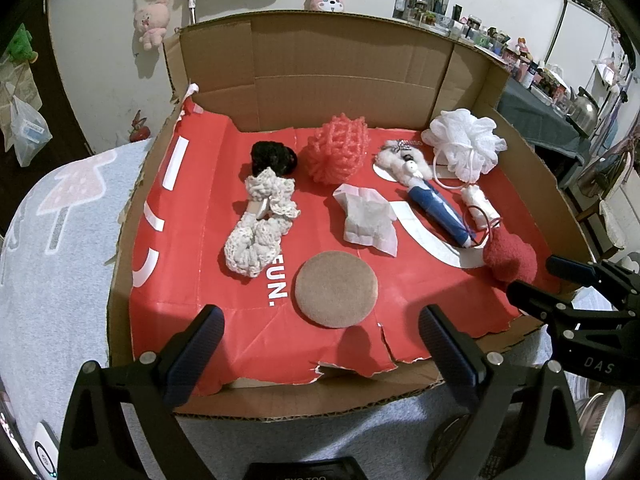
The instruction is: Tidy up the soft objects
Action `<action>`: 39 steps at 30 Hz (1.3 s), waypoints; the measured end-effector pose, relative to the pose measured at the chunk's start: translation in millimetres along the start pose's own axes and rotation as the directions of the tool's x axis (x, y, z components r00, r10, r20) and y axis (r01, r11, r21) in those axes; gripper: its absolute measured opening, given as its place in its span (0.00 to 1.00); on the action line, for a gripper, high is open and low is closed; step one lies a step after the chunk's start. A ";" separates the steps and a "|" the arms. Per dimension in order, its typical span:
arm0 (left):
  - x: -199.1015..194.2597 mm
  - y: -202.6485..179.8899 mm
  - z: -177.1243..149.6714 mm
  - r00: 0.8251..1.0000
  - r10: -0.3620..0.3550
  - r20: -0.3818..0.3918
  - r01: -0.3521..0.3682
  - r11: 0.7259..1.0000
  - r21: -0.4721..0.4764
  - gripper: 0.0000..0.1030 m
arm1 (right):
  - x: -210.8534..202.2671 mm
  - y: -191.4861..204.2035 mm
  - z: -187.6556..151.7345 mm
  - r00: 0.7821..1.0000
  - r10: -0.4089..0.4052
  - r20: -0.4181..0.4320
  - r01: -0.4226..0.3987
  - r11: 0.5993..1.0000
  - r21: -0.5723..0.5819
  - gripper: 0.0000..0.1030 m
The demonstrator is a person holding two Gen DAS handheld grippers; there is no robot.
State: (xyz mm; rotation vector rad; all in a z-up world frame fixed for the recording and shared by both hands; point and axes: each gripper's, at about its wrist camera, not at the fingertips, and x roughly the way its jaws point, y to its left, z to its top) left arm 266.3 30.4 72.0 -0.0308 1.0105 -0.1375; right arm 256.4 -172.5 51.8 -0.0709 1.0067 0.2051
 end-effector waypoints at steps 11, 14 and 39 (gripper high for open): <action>-52.7 3.6 7.2 0.988 0.041 0.149 -0.042 0.999 0.007 0.97 | -34.4 -10.6 5.1 0.996 -0.003 0.091 0.002 1.000 0.018 0.73; -81.4 4.4 3.1 0.976 0.030 0.216 -0.030 1.000 -0.004 1.00 | -65.5 -10.8 2.3 0.986 -0.033 0.164 0.032 0.999 0.009 0.73; -127.1 -25.5 -151.5 0.928 0.001 0.372 0.011 1.000 -0.029 1.00 | -125.7 21.6 -166.2 0.906 -0.058 0.420 0.055 0.998 0.020 0.90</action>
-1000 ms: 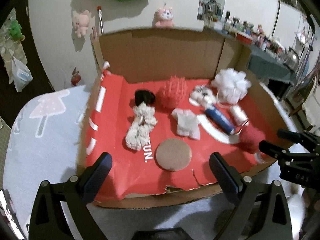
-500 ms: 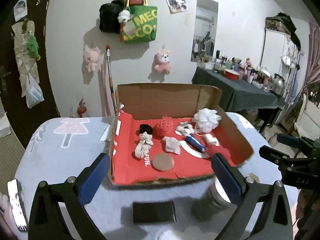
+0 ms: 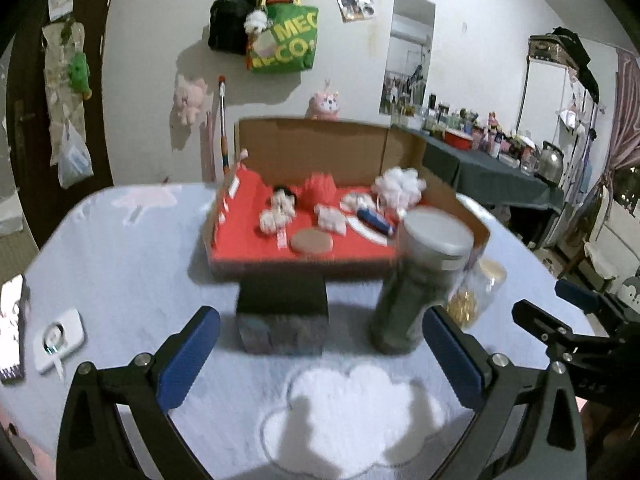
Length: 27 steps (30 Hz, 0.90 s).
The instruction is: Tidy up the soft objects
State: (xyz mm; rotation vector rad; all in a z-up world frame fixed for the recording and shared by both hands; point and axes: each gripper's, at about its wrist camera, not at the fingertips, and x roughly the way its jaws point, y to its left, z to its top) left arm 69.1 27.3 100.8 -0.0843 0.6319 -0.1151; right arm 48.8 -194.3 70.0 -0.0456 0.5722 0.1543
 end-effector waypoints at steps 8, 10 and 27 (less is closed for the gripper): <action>37.2 -0.8 -37.0 0.994 0.035 -0.105 -0.035 0.999 0.005 1.00 | 38.1 -1.0 -39.3 0.994 -0.018 -0.108 0.019 1.000 0.005 0.90; 44.8 -0.9 -43.7 0.991 0.041 -0.129 -0.040 0.999 0.009 1.00 | 46.6 -1.5 -46.3 0.991 -0.024 -0.133 0.025 1.000 0.006 0.90; 68.0 -6.2 -63.5 0.975 0.112 -0.192 -0.106 0.994 0.039 1.00 | 68.7 -6.8 -60.6 0.982 -0.047 -0.181 0.051 0.998 0.020 0.92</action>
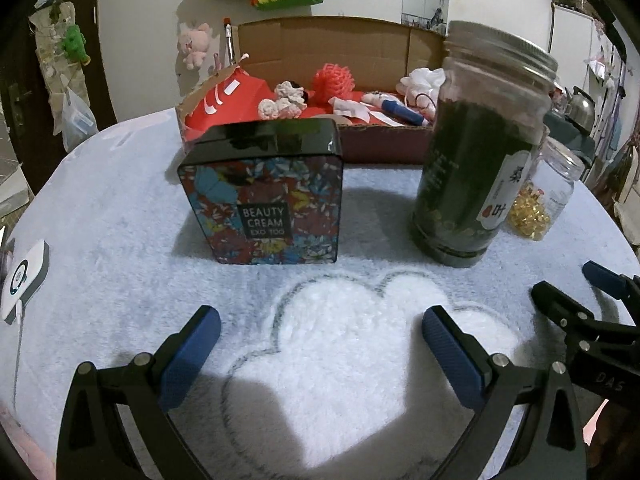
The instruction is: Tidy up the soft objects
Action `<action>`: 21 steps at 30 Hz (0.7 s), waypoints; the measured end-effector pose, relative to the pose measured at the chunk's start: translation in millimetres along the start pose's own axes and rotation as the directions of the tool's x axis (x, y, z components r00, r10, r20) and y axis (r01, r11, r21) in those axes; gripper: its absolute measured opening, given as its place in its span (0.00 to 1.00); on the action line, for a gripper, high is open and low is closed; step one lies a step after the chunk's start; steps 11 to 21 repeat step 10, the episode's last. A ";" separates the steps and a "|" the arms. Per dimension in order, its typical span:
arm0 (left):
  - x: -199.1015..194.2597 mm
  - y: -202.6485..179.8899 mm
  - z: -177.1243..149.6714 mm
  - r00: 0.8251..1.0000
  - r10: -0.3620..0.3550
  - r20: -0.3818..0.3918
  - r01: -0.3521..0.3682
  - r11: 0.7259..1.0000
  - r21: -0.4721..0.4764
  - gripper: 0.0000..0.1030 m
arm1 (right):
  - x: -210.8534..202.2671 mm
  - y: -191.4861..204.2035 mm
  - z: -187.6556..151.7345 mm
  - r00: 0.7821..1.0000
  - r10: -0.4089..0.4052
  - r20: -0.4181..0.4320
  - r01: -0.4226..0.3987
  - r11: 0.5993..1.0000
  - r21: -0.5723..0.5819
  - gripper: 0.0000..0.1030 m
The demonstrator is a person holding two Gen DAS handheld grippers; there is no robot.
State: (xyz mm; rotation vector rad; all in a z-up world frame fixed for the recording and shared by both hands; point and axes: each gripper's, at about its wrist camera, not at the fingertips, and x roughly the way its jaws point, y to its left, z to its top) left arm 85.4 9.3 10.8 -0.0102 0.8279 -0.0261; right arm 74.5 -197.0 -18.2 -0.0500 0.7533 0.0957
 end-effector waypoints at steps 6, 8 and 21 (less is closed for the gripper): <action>0.2 0.2 0.2 1.000 -0.001 0.002 0.001 1.000 -0.003 1.00 | -0.5 1.1 -1.0 1.000 -0.003 0.003 0.003 1.000 0.000 0.92; 0.9 0.2 1.6 1.000 -0.002 0.003 0.002 1.000 -0.005 1.00 | -0.5 1.0 -0.9 1.000 -0.003 0.003 0.003 1.000 0.000 0.92; 0.9 0.2 1.7 1.000 -0.001 0.002 0.001 1.000 -0.005 1.00 | -0.5 1.1 -0.9 1.000 -0.003 0.003 0.003 1.000 0.000 0.92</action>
